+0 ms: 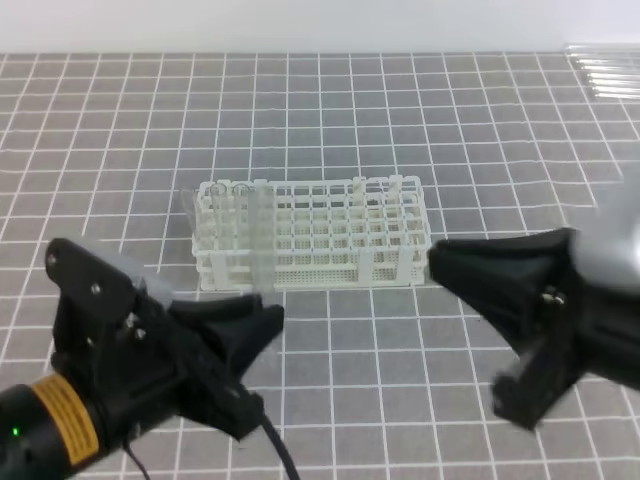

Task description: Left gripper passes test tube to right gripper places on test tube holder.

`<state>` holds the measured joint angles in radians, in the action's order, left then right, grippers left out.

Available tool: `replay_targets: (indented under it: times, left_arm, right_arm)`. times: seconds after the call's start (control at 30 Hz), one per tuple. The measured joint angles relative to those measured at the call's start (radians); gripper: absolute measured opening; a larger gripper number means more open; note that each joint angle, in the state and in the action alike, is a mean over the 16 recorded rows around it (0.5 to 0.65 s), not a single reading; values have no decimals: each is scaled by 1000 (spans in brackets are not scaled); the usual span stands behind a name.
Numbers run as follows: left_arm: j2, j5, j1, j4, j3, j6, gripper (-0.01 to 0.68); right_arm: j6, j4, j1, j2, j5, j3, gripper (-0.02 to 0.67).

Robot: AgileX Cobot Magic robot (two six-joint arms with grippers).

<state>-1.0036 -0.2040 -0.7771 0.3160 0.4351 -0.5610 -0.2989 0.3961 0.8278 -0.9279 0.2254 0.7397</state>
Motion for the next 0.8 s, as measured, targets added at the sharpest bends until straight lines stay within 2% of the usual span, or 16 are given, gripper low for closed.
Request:
replay_targets:
  times: [0.27,0.5,0.63,0.8]
  left_arm:
    - [-37,-54,62,13,-1,7,64]
    - [-68,-95,81,52,-1,6,46]
    - [-82,-123,82,77,-1,6,40]
    - [-94,-153,81,97,-1,5,40]
  right_arm:
    - [-94,-55,129,77,-385,-187,-13]
    - [-114,-64,193,51,-576,-246,5]
    - [-82,-66,205,8,-608,-221,62]
    - [-40,-67,208,-54,-624,-173,177]
